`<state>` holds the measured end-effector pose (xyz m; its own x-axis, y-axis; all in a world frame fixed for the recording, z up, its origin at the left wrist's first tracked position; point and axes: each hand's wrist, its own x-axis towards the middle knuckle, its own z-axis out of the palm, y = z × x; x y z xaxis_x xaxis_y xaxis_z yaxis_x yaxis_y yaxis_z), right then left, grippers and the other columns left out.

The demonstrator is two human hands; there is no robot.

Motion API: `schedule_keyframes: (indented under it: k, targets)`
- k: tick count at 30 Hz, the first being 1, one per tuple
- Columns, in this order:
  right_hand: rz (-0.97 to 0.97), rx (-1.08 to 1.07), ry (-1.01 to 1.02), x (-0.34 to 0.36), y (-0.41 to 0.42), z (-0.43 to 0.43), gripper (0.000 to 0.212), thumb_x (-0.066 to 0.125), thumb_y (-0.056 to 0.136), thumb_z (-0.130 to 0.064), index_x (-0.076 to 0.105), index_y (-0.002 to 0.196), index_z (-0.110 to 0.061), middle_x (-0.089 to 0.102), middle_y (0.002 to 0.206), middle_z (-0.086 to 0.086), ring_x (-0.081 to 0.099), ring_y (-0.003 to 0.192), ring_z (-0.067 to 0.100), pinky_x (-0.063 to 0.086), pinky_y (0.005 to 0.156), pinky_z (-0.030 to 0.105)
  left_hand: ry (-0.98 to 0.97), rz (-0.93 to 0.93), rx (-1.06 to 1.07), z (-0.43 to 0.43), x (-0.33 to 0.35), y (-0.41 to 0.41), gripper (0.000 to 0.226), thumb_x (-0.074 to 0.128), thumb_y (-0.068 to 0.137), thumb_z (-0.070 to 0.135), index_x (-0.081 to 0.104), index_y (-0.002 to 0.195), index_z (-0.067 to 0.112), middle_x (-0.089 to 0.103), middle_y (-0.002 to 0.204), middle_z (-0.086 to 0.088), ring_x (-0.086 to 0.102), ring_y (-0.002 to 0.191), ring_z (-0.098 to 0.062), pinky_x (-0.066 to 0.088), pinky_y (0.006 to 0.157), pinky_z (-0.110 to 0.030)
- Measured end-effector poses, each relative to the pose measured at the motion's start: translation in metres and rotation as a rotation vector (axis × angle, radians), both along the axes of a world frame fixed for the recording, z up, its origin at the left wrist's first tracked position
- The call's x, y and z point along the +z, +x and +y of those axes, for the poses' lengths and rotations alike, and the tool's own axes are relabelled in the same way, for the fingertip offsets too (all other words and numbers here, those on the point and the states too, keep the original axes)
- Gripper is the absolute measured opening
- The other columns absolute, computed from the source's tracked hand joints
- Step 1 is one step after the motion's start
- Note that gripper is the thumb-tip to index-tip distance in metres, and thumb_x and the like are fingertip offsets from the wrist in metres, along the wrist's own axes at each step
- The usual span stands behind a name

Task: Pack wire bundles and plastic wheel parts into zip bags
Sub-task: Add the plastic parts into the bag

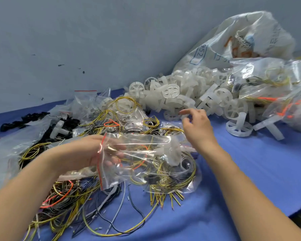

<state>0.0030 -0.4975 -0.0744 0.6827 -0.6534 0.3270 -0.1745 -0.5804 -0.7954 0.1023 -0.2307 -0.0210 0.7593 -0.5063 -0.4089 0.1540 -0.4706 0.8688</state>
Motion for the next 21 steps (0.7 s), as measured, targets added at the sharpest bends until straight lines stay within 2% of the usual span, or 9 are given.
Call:
schedule_keyframes:
  k: [1,3,5,8,12,14,17,19,21]
  targets:
    - [0.025,-0.069,0.018,-0.004,-0.003,-0.012,0.031,0.044,0.095,-0.017,0.064,0.117,-0.024,0.048,0.126,0.004,0.055,0.107,0.023,0.044,0.091,0.034,0.027,-0.035,0.034,-0.001,-0.002,0.009,0.022,0.045,0.097,-0.004,0.066,0.103,-0.001,0.073,0.084,-0.012,0.064,0.047,-0.012,0.051,0.041,-0.021]
    - [0.022,-0.217,0.062,-0.009,-0.009,-0.031,0.031,0.047,0.094,-0.018,0.062,0.120,-0.022,0.045,0.130,0.008,0.055,0.107,0.027,0.042,0.091,0.034,0.015,-0.174,0.173,-0.007,0.001,0.024,0.016,0.053,0.096,0.006,0.069,0.095,0.004,0.065,0.071,-0.009,0.056,0.041,-0.009,0.046,0.037,-0.019]
    - [-0.011,-0.359,0.107,-0.011,-0.016,-0.046,0.032,0.049,0.092,-0.017,0.059,0.122,-0.020,0.043,0.133,0.013,0.049,0.096,0.022,0.039,0.087,0.033,-0.072,-0.319,0.329,-0.019,0.008,0.035,0.018,0.050,0.097,0.008,0.067,0.092,0.008,0.053,0.063,-0.003,0.045,0.036,-0.006,0.036,0.032,-0.016]
    - [-0.046,-0.494,0.121,-0.014,-0.029,-0.057,0.036,0.048,0.091,-0.014,0.056,0.125,-0.018,0.039,0.137,0.017,0.033,0.089,0.014,0.039,0.087,0.033,-0.216,-0.410,0.350,-0.034,0.014,0.035,0.027,0.040,0.096,0.006,0.064,0.090,0.014,0.051,0.061,0.003,0.043,0.038,-0.005,0.032,0.033,-0.015]
    - [-0.101,-0.615,0.140,-0.013,-0.035,-0.066,0.034,0.047,0.090,-0.016,0.059,0.121,-0.023,0.039,0.134,0.013,0.050,0.095,0.027,0.036,0.074,0.032,-0.388,-0.380,0.284,-0.053,0.017,0.022,0.028,0.039,0.094,0.007,0.063,0.084,0.016,0.055,0.055,0.008,0.046,0.042,-0.007,0.034,0.038,-0.019]
    - [-0.087,-0.597,0.167,-0.011,-0.035,-0.074,0.037,0.047,0.090,-0.021,0.059,0.125,-0.026,0.046,0.133,0.014,0.048,0.110,0.025,0.036,0.078,0.031,-0.432,-0.365,0.266,-0.057,0.016,0.016,0.028,0.038,0.094,0.006,0.063,0.084,0.016,0.056,0.056,0.007,0.047,0.043,-0.008,0.035,0.038,-0.019]
    - [0.022,-0.460,0.221,-0.017,-0.037,-0.083,0.043,0.045,0.091,-0.025,0.057,0.132,-0.025,0.056,0.129,0.015,0.042,0.125,0.027,0.043,0.096,0.035,-0.483,-0.336,0.267,-0.056,0.015,0.007,0.029,0.037,0.096,0.005,0.062,0.084,0.015,0.056,0.056,0.006,0.048,0.044,-0.009,0.037,0.039,-0.019]
    - [0.040,-0.374,0.313,-0.021,-0.038,-0.083,0.046,0.045,0.090,-0.025,0.056,0.135,-0.023,0.051,0.132,0.015,0.049,0.124,0.032,0.046,0.101,0.044,-0.514,-0.317,0.274,-0.051,0.014,0.002,0.029,0.037,0.096,0.005,0.062,0.085,0.014,0.057,0.057,0.005,0.049,0.044,-0.010,0.038,0.039,-0.019]
    - [0.074,-0.361,0.328,-0.023,-0.040,-0.084,0.047,0.046,0.089,-0.024,0.056,0.135,-0.023,0.047,0.136,0.016,0.056,0.118,0.035,0.048,0.100,0.047,-0.527,-0.297,0.279,-0.044,0.014,-0.002,0.029,0.037,0.097,0.004,0.062,0.086,0.013,0.058,0.058,0.004,0.049,0.045,-0.010,0.039,0.040,-0.020]
